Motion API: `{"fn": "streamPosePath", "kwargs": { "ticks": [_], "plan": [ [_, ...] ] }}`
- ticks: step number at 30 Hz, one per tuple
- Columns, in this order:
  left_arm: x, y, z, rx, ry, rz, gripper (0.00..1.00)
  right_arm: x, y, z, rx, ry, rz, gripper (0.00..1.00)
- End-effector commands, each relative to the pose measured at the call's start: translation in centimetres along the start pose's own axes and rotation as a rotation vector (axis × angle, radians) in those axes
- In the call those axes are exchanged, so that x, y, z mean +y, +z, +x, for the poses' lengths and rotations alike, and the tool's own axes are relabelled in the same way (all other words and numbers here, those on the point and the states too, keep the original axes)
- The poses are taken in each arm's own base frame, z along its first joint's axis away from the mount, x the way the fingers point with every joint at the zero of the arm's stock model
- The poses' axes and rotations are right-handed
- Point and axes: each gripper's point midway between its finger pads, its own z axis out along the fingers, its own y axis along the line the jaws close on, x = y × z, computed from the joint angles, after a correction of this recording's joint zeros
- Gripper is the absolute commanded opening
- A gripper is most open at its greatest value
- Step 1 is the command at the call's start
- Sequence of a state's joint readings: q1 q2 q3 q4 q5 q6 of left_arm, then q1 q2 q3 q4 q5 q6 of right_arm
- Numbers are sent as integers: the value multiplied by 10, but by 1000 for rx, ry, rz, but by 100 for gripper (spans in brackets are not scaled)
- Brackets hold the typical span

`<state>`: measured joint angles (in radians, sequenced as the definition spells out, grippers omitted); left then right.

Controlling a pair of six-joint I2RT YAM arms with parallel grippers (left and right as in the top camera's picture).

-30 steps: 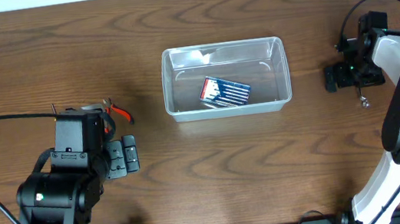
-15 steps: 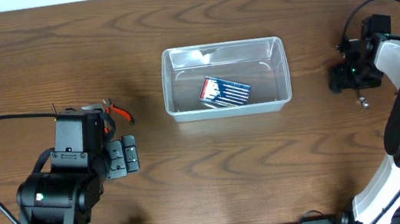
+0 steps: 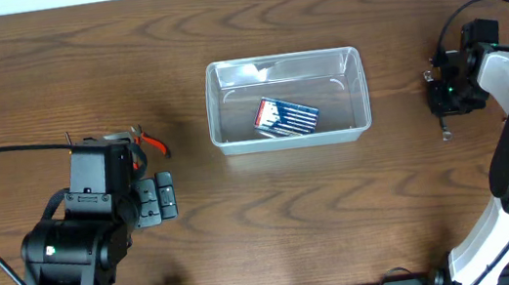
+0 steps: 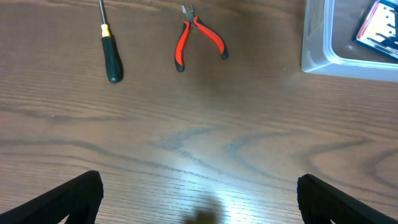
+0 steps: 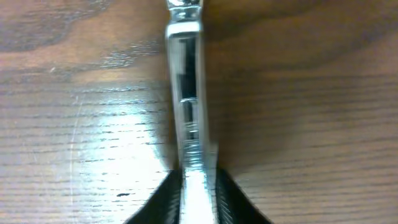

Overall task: Pack container
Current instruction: 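Move the right gripper to the silver wrench and grasp it, then carry the wrench into the container and release it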

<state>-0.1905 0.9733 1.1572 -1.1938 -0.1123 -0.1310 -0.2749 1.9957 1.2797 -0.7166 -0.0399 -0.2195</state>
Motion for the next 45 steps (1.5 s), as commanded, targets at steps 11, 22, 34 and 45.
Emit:
{"fn": "streamPosePath", "kwargs": {
  "ticks": [11,22,34,45],
  "plan": [
    [3,-3,-3,-11,-12,-10,98,-2,19,24,81,13,6,5],
    [3,-3,-3,-11,-12,-10,98,6,-3,1,12,63,15,1],
    [2,0,-3,3,-10,-13,98,157,-225,-95,-582,-580,31,1],
    [1,6,-3,26,-6,-17,98,287,-153,-45,-438,-1229,-156,1]
  ]
}}
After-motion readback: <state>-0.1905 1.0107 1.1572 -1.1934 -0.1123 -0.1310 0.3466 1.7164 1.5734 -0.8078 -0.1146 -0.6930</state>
